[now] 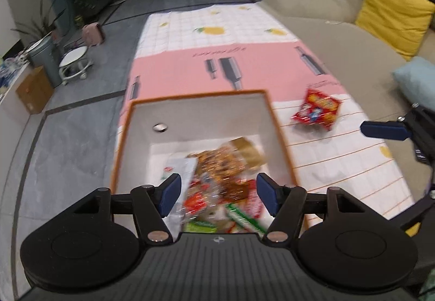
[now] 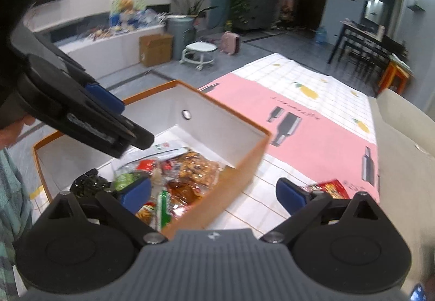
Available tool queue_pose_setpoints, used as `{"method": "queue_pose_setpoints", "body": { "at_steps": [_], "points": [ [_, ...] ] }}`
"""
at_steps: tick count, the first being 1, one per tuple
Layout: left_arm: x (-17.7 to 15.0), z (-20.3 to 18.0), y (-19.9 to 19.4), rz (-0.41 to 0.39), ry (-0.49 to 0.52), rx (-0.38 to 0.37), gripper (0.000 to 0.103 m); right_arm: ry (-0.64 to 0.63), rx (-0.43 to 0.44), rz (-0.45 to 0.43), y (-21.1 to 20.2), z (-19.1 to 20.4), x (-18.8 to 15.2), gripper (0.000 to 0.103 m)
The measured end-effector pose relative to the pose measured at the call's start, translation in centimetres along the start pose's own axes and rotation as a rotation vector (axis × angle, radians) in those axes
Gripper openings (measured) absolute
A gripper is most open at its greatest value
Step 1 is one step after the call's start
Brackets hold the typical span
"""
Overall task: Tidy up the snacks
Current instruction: 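Withdraw both tools from the box toward the red snack bag and clear packet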
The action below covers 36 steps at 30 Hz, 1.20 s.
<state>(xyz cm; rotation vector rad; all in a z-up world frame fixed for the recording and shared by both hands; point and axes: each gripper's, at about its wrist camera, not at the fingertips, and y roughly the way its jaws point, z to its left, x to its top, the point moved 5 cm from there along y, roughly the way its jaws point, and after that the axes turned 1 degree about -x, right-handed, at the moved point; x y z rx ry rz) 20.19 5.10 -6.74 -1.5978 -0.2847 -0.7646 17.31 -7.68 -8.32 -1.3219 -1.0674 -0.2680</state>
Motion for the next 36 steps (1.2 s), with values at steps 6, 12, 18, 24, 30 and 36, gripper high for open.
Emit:
{"method": "queue_pose_setpoints", "body": {
  "at_steps": [6, 12, 18, 24, 30, 36],
  "points": [
    [0.8, -4.1, 0.1, -0.028, 0.067, -0.053, 0.089, 0.034, -0.056, 0.008, -1.0, -3.2, -2.9, 0.096],
    [1.9, -7.6, 1.7, -0.010, 0.096, -0.086, 0.089, 0.090, -0.143, 0.041, -0.7, -7.2, -5.4, 0.096],
    [3.6, -10.6, 4.1, -0.008, 0.137, -0.114, 0.089, 0.127, -0.206, 0.065, 1.3, -10.8, -7.6, 0.095],
    [5.2, -13.2, 7.3, -0.003, 0.192, -0.162, 0.089, 0.137, -0.244, 0.084, 3.3, -14.1, -9.1, 0.085],
    [6.5, -15.2, 10.8, 0.022, 0.268, -0.170, 0.089, 0.169, -0.252, 0.111, 5.8, -16.8, -9.8, 0.075],
    [7.7, -16.0, 14.3, 0.056, 0.292, -0.181, 0.089, 0.202, -0.237, 0.129, 8.5, -18.7, -10.3, 0.060]
  ]
}}
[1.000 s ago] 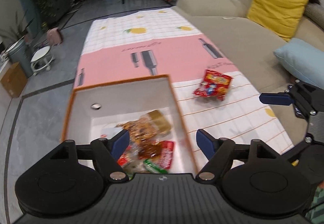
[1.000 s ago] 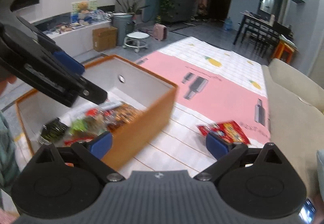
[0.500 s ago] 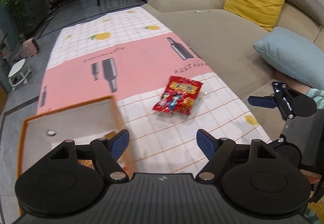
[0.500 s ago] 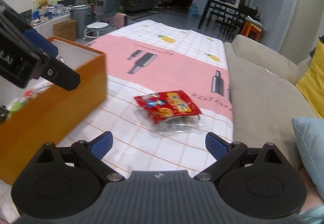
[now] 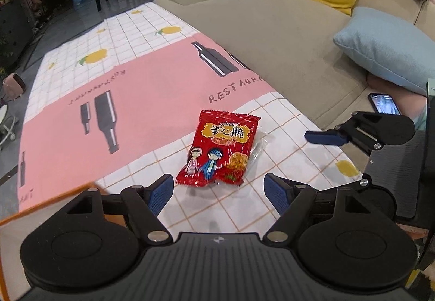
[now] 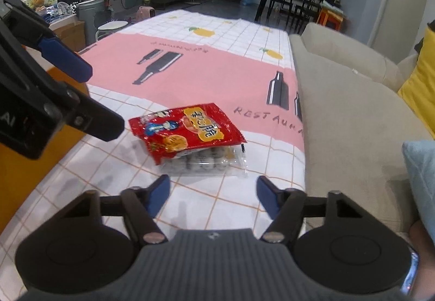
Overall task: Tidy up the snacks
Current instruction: 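Withdraw both tools from the box toward the red snack bag and clear packet, then grasp the red snack bag with the left tool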
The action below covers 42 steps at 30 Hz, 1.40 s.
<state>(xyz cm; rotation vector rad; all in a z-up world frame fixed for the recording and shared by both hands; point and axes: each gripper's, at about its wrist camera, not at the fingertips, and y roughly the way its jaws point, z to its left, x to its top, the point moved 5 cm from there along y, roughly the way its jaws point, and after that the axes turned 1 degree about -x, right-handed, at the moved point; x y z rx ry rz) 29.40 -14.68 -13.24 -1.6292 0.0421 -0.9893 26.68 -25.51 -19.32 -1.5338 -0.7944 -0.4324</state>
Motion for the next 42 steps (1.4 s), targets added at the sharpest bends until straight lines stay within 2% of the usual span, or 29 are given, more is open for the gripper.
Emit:
{"method": "queue_pose_setpoints", "body": {
  "at_steps": [3, 8, 17, 21, 22, 25, 28, 32, 35, 36, 37, 42],
  "points": [
    [0.6, 0.4, 1.7, 0.019, -0.030, -0.028, 0.089, 0.018, 0.007, 0.020, 1.3, -0.6, -0.1, 0.052],
    [1.5, 1.0, 4.5, 0.063, -0.047, -0.062, 0.089, 0.054, 0.021, 0.031, 2.8, -1.4, 0.0, 0.052],
    [2.1, 1.2, 8.1, 0.130, 0.004, -0.078, 0.089, 0.082, 0.064, 0.043, 4.1, -1.2, -0.1, 0.052],
    [2.2, 1.2, 8.7, 0.126, -0.020, -0.086, 0.089, 0.091, 0.075, 0.049, 4.3, -1.1, -0.1, 0.052],
    [2.3, 1.2, 8.6, 0.123, -0.032, -0.091, 0.083, 0.093, 0.076, 0.050, 4.3, -1.1, -0.1, 0.052],
    [2.1, 1.4, 8.4, 0.117, -0.071, -0.106, 0.075, 0.096, 0.078, 0.046, 4.3, -0.9, -0.2, 0.052],
    [1.7, 1.7, 7.9, 0.112, -0.085, -0.089, 0.066, 0.102, 0.080, 0.041, 4.4, -0.7, -0.3, 0.052],
    [1.2, 2.6, 6.8, 0.106, -0.139, -0.078, 0.061, 0.116, 0.090, 0.026, 4.3, -0.3, -0.4, 0.054],
    [1.0, 3.4, 5.8, 0.099, -0.163, -0.040, 0.058, 0.119, 0.103, 0.011, 4.2, 0.2, -0.3, 0.059],
    [0.9, 3.6, 5.4, 0.096, -0.169, -0.024, 0.028, 0.120, 0.105, 0.004, 4.2, 0.4, -0.3, 0.061],
    [0.8, 4.0, 5.2, 0.105, -0.171, -0.005, 0.007, 0.121, 0.108, -0.004, 4.2, 0.5, -0.2, 0.062],
    [0.1, 5.6, 4.9, 0.147, -0.213, 0.002, 0.003, 0.126, 0.129, -0.022, 4.2, 1.5, 0.1, 0.065]
  ]
}}
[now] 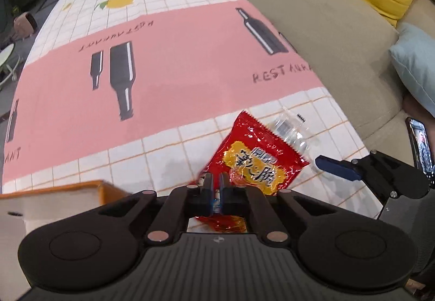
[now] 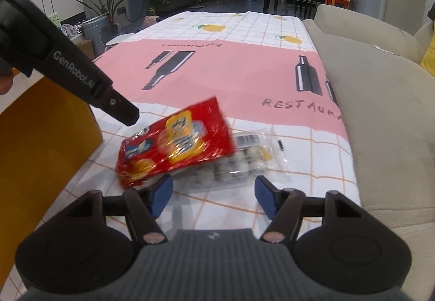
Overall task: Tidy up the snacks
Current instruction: 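Grasp the red snack bag with the left tool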
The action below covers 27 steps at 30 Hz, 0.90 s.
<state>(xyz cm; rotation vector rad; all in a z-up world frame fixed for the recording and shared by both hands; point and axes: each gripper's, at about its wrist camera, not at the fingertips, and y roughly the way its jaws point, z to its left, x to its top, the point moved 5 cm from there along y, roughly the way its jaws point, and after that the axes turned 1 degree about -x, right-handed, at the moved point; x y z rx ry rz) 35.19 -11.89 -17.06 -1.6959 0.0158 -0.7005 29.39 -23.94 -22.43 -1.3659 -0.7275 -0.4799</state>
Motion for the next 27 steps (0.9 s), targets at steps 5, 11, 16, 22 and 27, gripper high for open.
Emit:
{"method": "queue_pose_setpoints", "body": {
  "at_steps": [5, 11, 16, 22, 27],
  "points": [
    [-0.6, -0.5, -0.2, -0.008, 0.076, -0.045, 0.042, -0.013, 0.014, -0.018, 0.1, 0.9, 0.1, 0.065],
    [-1.4, -2.9, 0.5, -0.008, 0.335, 0.015, 0.079, -0.017, -0.021, -0.019, 0.4, 0.3, 0.1, 0.064],
    [-1.7, -3.5, 2.2, 0.043, 0.514, 0.077, 0.089, 0.010, -0.029, 0.001, 0.8, -0.7, 0.1, 0.064],
    [-1.0, -2.5, 4.1, 0.174, 0.500, 0.050, 0.097, -0.005, 0.027, 0.024, 1.4, 0.7, -0.7, 0.064],
    [-0.3, -2.2, 5.3, 0.232, 0.416, 0.040, 0.097, -0.014, 0.009, 0.011, 1.9, 1.5, -0.9, 0.062]
  ]
}}
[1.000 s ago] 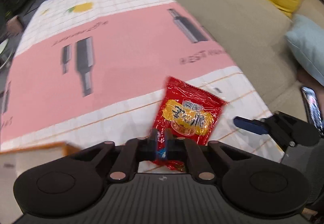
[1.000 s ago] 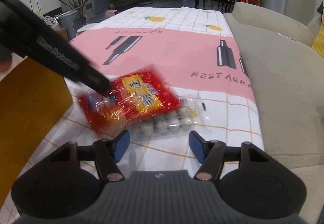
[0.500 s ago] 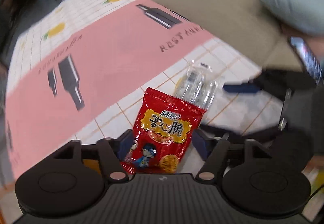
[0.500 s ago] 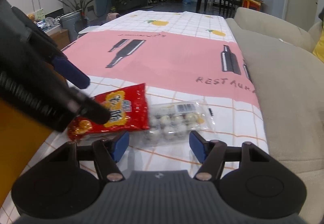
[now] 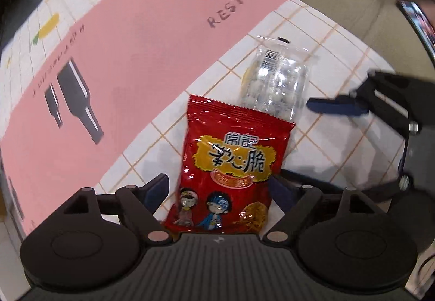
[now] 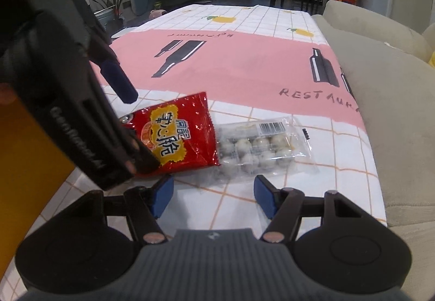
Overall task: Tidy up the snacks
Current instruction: 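Grasp the red snack bag with the left tool, then grasp the clear packet of white round snacks with the right tool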
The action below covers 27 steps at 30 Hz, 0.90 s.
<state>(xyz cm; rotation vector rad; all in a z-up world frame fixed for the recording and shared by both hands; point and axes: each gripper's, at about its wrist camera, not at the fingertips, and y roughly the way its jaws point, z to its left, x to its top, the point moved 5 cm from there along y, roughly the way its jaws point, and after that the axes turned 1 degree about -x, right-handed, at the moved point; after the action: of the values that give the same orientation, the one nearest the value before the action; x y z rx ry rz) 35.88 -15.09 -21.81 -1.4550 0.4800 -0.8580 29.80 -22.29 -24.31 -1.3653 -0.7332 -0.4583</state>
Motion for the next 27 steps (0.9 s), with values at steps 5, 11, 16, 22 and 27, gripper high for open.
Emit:
{"method": "queue_pose_setpoints", "body": {
  "at_steps": [5, 11, 16, 22, 27],
  "points": [
    [-0.4, 0.5, 0.6, 0.009, -0.114, -0.028, 0.096, -0.003, -0.057, -0.019, 0.3, -0.2, 0.3, 0.030],
    [-0.8, -0.3, 0.2, -0.015, -0.153, 0.006, 0.086, -0.006, -0.062, -0.016, -0.1, -0.5, 0.2, 0.000],
    [-1.1, -0.7, -0.1, -0.017, -0.219, 0.011, 0.084, -0.020, -0.066, 0.017, -0.8, -0.6, -0.2, 0.000],
    [-2.4, -1.7, -0.8, -0.001, -0.389, -0.050, 0.083, -0.038, -0.051, 0.077, -2.7, -1.5, -1.6, 0.000],
    [-4.5, -3.6, -1.7, -0.007, -0.482, -0.076, 0.082, -0.098, 0.001, 0.178, -4.9, -1.2, -3.1, 0.000]
  ]
}}
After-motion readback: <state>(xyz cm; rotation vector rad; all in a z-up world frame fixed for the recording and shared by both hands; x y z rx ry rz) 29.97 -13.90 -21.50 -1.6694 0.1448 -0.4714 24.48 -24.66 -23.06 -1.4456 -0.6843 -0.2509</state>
